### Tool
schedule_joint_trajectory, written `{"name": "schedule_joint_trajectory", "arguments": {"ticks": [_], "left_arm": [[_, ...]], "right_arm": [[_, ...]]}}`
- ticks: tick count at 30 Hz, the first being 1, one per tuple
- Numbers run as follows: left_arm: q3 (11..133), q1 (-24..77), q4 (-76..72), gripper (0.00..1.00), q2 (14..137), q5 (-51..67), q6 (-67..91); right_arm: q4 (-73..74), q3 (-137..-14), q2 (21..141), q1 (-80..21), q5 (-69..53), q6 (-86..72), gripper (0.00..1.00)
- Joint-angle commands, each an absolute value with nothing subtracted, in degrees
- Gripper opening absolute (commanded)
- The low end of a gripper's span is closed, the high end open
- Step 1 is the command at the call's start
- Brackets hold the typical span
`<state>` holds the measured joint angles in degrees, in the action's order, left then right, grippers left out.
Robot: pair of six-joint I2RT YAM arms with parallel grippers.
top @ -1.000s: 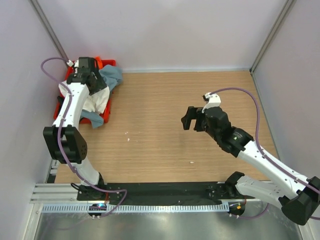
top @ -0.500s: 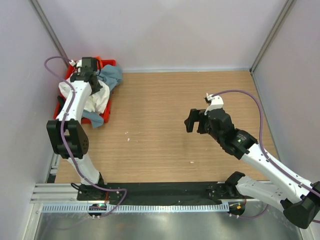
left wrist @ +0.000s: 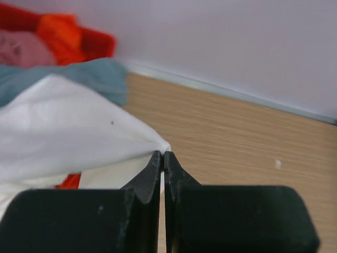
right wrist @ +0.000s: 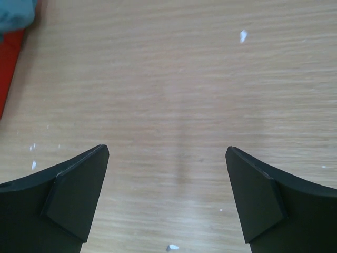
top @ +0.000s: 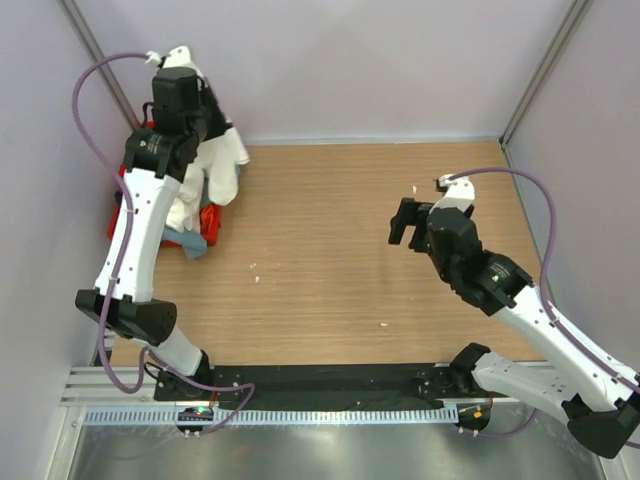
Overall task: Fold and stack the t-shirts
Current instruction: Move the tshirt to the center of the board
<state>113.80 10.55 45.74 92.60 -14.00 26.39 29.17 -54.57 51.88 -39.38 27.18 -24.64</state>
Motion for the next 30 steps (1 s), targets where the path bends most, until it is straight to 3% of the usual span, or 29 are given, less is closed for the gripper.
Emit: {"name": "schedule_joint_trajectory", "arguments": {"ticks": [1, 6, 7, 8, 9, 10, 14, 18, 24, 30], "left_arm": [[122.5, 20.4, 44.1, 0.00, 93.4, -2.3, 23.0], [134.4, 30.4, 48.2, 0.01, 107.6, 3.7, 23.7], [137.5, 31.0, 49.4, 0.09, 109.7, 5.0, 24.0], [138.4, 31.4, 49.5, 0.29, 112.3, 6.3, 24.7], [140.3, 31.8, 50.0, 0.73, 116.7, 8.9, 24.9], [141.7, 32.0, 53.3, 0.99, 119.2, 9.7, 25.0], [141.1, 32.1, 61.2, 1.00, 121.9, 3.6, 25.6], [121.5, 32.0, 56.7, 1.00, 110.9, -3.4, 23.6], [103.1, 31.9, 56.9, 1.00, 94.6, -13.6, 20.8], [84.3, 29.6, 52.7, 1.00, 80.3, -15.3, 20.6]], "right_arm": [[32.6, -62.1, 48.7, -39.5, 43.6, -27.4, 1.00], [38.5, -67.2, 47.0, -39.5, 52.5, -31.6, 1.00], [39.4, -67.6, 46.8, -39.5, 53.9, -32.1, 1.00], [41.2, -67.9, 46.8, -39.5, 54.4, -33.8, 1.00], [42.3, -68.4, 46.9, -39.5, 54.7, -34.5, 1.00], [43.3, -68.6, 47.5, -39.5, 54.1, -35.3, 1.00], [46.6, -66.5, 49.5, -39.5, 45.5, -38.2, 1.00], [42.6, -58.0, 54.0, -39.5, 32.8, -41.0, 1.00], [33.6, -48.9, 62.6, -39.5, 21.0, -45.3, 1.00], [24.2, -50.3, 74.2, -39.5, 13.5, -45.4, 1.00]]}}
